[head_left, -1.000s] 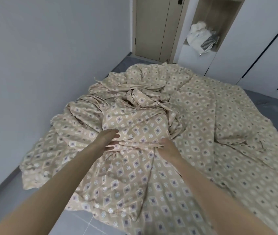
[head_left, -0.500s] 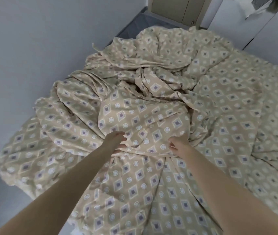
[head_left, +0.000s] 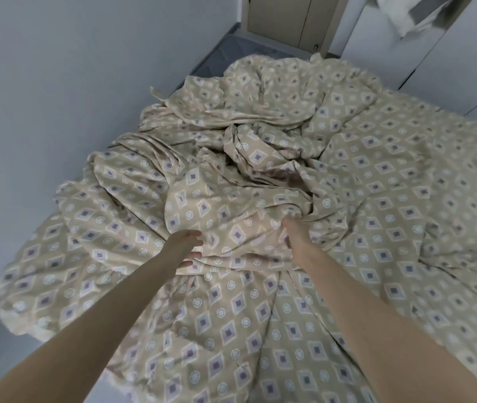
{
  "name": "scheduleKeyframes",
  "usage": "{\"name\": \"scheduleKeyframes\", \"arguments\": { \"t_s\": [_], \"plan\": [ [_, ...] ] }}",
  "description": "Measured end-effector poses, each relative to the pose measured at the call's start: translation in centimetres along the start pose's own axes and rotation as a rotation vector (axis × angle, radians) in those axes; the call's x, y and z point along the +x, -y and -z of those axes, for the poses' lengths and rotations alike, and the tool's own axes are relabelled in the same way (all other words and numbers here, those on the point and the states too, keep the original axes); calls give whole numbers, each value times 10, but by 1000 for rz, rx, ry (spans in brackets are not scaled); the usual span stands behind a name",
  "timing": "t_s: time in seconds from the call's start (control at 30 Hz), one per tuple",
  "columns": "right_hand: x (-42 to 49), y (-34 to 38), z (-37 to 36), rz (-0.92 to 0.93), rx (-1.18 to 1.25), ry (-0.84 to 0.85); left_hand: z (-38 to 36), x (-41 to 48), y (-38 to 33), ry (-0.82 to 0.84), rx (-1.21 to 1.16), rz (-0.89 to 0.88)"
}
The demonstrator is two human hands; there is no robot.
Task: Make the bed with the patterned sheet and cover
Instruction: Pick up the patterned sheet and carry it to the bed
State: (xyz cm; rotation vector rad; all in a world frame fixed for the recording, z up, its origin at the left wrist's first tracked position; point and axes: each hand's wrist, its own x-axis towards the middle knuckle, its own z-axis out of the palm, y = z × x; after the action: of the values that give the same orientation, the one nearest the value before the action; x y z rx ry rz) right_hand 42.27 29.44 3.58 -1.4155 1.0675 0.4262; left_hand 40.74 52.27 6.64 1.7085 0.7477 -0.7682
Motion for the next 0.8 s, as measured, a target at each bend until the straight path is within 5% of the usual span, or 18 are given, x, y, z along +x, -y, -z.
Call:
{"name": "scheduleKeyframes", "arguments": {
  "t_s": [0.23, 0.63, 0.8],
  "plan": [
    [-103, 31, 31, 105, 615, 223, 20, -66, -15, 36, 25, -161],
    [-314, -1, 50, 182, 403, 525, 61, -204, 5, -100, 218, -535],
    [-379, -41, 65, 278, 339, 628, 83, -236, 36, 31, 474, -689]
  ]
}}
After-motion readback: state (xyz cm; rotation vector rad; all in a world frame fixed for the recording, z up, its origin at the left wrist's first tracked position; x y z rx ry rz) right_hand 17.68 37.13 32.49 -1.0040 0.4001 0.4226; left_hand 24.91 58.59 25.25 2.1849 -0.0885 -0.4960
